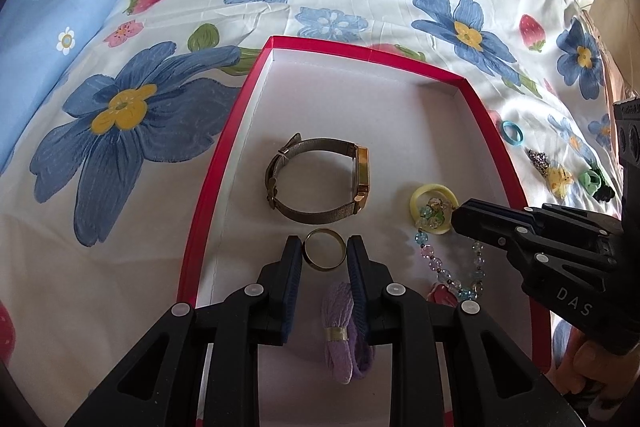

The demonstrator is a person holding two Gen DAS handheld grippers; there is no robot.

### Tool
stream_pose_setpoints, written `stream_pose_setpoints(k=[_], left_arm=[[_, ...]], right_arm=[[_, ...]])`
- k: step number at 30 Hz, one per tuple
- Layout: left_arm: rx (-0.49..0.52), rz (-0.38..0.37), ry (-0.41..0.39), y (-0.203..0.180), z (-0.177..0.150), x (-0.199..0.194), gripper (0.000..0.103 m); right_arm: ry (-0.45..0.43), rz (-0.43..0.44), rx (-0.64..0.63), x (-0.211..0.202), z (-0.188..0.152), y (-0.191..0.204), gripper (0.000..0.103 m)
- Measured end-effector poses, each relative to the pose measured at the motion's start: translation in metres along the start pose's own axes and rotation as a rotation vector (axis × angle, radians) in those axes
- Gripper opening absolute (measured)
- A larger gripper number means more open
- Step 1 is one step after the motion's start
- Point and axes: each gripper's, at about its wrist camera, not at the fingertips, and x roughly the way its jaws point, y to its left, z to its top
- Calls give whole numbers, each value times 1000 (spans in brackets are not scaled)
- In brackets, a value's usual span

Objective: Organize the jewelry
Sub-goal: 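Carry the ring and bracelet into the box and open both tools, then lift both open tools from the box toward the remaining accessories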

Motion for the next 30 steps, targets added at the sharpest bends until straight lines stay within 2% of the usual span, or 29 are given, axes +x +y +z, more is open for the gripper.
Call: stream_pose_setpoints(k=[4, 8, 10, 14, 19, 30], left_arm=[[3, 5, 2, -1, 0, 1, 24], [1, 10, 4, -1, 1, 0, 24], [-7, 13, 2, -1, 1, -3, 29], [-22, 10, -30, -2, 1, -19, 43], [-25, -22, -81, -12, -3, -48, 56], [44, -114, -91, -54, -9, -73, 65]], right_arm=[[0, 3, 4, 0, 1, 1, 13], [-7, 12, 17, -3, 1, -1, 20], [-14, 18, 23, -7, 1, -1, 22], [-44, 32, 35, -23, -1, -2, 36], [-94, 41, 60, -53, -6, -9, 43], [-190, -46, 155, -129, -35, -59, 48]])
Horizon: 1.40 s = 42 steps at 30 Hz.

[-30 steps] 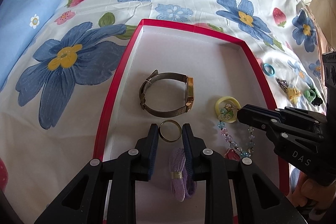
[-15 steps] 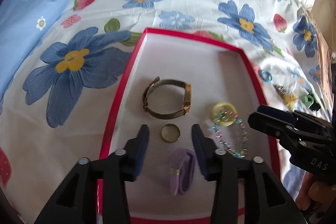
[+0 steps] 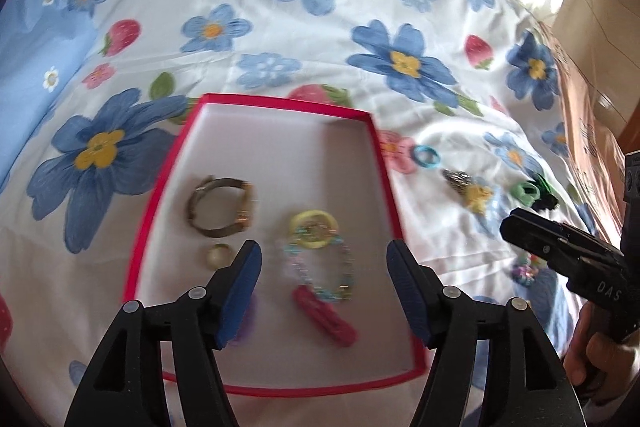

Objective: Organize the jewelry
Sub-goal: 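Lift both open tools from the box toward the remaining accessories, then grasp the yellow claw clip with the left tool while the right tool grasps the mint-green hair tie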

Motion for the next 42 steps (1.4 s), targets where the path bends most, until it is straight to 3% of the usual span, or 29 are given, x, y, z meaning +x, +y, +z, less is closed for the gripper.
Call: stream_pose_setpoints(k=[9, 18, 42], left_arm=[[55, -48, 28, -39, 10, 15, 67], [98, -74, 59, -76, 23, 49, 68], [167, -134, 158, -159, 61, 180, 71]], right_arm=[[-40, -107, 86, -43, -13, -61, 48], [-50, -172, 155, -59, -21, -108, 48], [-17, -361, 227, -29, 9, -207, 47]])
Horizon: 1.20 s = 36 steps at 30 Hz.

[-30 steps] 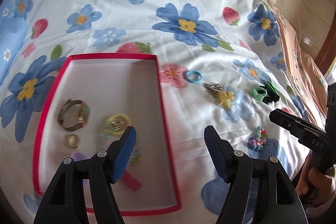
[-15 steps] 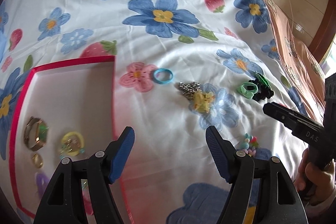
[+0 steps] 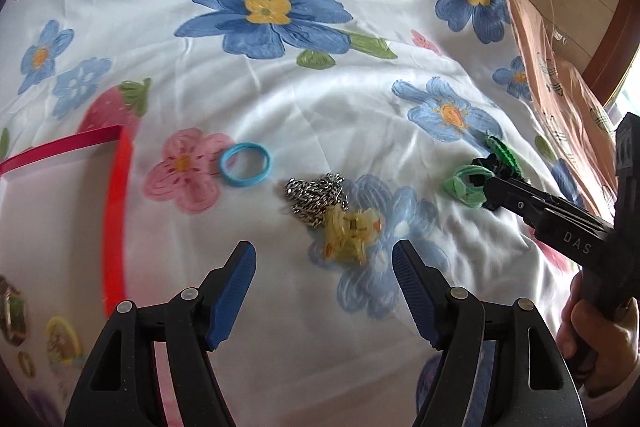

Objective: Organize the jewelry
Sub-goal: 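Grasp the yellow claw clip with the left tool while the right tool grasps the mint-green hair tie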

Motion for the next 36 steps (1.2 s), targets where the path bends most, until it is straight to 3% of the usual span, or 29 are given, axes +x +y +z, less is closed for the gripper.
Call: stream_pose_setpoints(k=[3, 5, 8, 15, 17, 18, 26, 27, 30, 36], left_arm=[[-4, 0, 4, -2, 4, 17, 69], [-5, -3, 4, -3, 4, 22, 62], [-2, -39, 19, -4, 5, 32, 38], [12, -48, 0, -3, 2, 26, 35], [13, -54, -5, -1, -2, 18, 6], [11, -66, 5, 1, -3, 16, 1], [-7, -57, -25, 14, -14, -12, 3], [-19, -52, -22, 15, -14, -13, 13], [-46, -40, -21, 16, -11, -12, 64], [-51, -12, -11, 0, -5, 11, 68]], right_arm=[[2, -17, -1, 7, 1, -3, 40], [2, -24, -3, 10, 2, -4, 25], [4, -37, -10, 14, 3, -4, 11], [-23, -12, -24, 2, 3, 2, 6], [-33, 8, -29, -3, 3, 7, 6], [-39, 18, -34, -7, 3, 10, 6], [-47, 112, -52, -23, -8, 37, 6], [-44, 121, -50, -24, -9, 39, 6], [-46, 128, -42, -26, -13, 40, 6], [-56, 137, -19, -32, -16, 35, 6]])
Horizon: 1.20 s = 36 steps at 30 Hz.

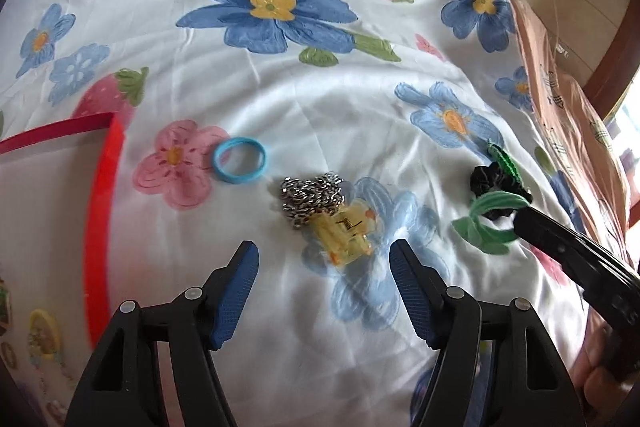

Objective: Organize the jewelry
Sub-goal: 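Grasp the yellow claw clip with the left tool while the right tool grasps the mint-green hair tie, then carry the claw clip and green hair tie into the box and open both tools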

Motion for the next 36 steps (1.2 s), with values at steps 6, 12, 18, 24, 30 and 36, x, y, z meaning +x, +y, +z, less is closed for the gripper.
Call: stream_pose_setpoints(k=[6, 12, 18, 24, 30, 36], left_arm=[[-11, 29, 7, -12, 6, 29, 59], [-20, 0, -2, -7, 8, 34, 28], [-13, -19, -21, 3, -1, 9, 27], [-31, -10, -49, 24, -12, -30, 27], [-53, 12, -79, 48, -24, -67, 27], [-78, 40, -101, 72, -36, -98, 27]], right_arm=[[1, -2, 31, 0, -2, -13, 6], [10, 4, 47, 3, -5, -17, 6], [10, 33, 33, 2, -6, -6, 6], [19, 72, 17, 6, -5, 13, 6], [31, 118, -19, 13, -5, 43, 6], [45, 161, -55, 22, -4, 74, 6]])
